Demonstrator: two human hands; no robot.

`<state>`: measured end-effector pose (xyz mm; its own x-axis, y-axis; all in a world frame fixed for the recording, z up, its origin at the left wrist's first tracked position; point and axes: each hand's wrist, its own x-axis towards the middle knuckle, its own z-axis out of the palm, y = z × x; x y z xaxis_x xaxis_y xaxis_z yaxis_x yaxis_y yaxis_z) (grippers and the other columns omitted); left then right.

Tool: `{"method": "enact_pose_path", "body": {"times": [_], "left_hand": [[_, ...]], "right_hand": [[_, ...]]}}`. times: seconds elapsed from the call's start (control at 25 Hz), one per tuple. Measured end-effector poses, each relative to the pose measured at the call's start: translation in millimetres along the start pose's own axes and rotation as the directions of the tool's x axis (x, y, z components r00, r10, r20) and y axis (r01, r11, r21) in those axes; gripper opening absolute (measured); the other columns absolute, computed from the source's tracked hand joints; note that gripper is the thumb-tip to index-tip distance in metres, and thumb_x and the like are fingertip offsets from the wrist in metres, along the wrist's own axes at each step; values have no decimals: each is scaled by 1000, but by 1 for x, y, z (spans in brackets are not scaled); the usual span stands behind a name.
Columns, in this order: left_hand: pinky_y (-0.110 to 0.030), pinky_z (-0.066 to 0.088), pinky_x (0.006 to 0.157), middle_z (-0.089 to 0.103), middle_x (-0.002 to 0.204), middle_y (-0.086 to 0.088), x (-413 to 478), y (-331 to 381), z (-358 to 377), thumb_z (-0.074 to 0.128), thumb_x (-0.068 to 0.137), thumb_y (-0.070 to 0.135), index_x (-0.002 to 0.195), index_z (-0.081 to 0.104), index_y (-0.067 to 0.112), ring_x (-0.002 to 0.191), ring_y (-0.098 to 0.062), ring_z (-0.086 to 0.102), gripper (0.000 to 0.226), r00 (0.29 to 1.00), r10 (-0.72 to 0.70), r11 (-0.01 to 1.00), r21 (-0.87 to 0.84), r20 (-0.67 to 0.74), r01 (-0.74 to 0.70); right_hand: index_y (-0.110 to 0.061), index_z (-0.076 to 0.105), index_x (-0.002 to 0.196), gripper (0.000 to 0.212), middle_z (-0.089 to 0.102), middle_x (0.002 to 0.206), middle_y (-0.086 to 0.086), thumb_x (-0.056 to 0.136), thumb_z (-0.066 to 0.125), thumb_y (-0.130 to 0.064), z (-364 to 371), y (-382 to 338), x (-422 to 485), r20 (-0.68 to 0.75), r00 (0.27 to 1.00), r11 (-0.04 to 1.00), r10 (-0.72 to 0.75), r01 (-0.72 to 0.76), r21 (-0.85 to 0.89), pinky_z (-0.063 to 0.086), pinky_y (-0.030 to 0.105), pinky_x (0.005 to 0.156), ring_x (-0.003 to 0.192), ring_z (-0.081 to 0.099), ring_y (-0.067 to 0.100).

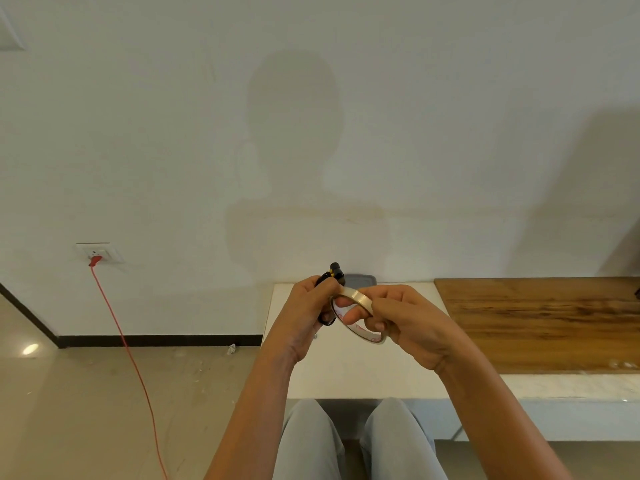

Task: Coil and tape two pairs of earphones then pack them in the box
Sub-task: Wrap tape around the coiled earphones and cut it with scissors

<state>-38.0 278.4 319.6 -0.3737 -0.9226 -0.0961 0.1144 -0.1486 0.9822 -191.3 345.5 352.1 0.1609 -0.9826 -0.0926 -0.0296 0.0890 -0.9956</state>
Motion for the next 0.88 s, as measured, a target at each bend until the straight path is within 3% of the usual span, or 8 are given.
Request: {"method": "enact_pose_path", "body": {"times": [0.12,0.24,0.36,0.52,0.6,0.68,0.76,0.88], "left_hand": [[-23,33,53,43,65,-7,0,-1,1,56,80,17,68,54,10,54,-11,34,14,1000,-12,1000,7,-16,12],[-23,32,53,41,57,-1,-1,-2,3,53,89,13,66,52,12,51,-11,33,23,999,-28,1000,-9,-20,28],[-22,33,53,45,59,0,0,-6,6,55,92,19,73,55,11,53,-11,35,20,998,-38,999,-36,-53,36],[-22,38,60,54,66,6,-5,-11,18,62,89,33,88,60,13,63,-11,48,21,955,14,997,71,-297,8],[-22,40,63,58,78,3,-11,-11,23,67,85,32,95,59,13,72,-11,54,23,901,44,998,54,-433,-22],[-22,41,63,59,80,0,-17,-11,26,69,84,30,94,58,15,71,-11,54,21,880,61,998,61,-472,-36],[-24,42,63,55,72,-1,-22,-11,29,68,84,28,88,59,13,65,-13,48,18,915,39,999,46,-402,-22],[-28,42,65,52,68,-2,-20,-11,33,69,84,26,91,63,7,61,-14,44,22,950,-68,998,-31,-304,61]], "right_hand": [[-6,71,98,37,73,85,7,96,35,2,0,5,2,-3,1000,997,21,-20,73,45,15,58,59,43,11],[6,64,112,35,71,96,15,97,34,-2,-3,6,2,73,995,963,65,-82,256,49,20,63,59,49,9],[6,66,105,33,71,92,16,94,37,-4,-1,7,5,23,989,910,144,-141,389,46,27,67,58,50,10],[3,70,102,29,72,92,14,93,44,-5,0,11,11,-87,982,873,167,-106,476,43,28,71,61,49,10],[3,67,110,29,72,97,12,95,44,-6,-1,13,12,-147,981,889,130,-50,454,48,25,73,66,53,9],[-1,65,116,29,73,101,6,96,44,-9,-1,15,12,-224,972,922,78,15,388,49,26,84,76,62,7],[-8,62,121,32,72,111,1,99,38,-12,0,17,12,-257,966,949,9,73,305,43,30,98,95,65,10],[-20,53,133,39,61,129,-9,100,35,-8,2,25,14,-211,972,988,-102,124,90,31,30,109,120,55,5]]}}
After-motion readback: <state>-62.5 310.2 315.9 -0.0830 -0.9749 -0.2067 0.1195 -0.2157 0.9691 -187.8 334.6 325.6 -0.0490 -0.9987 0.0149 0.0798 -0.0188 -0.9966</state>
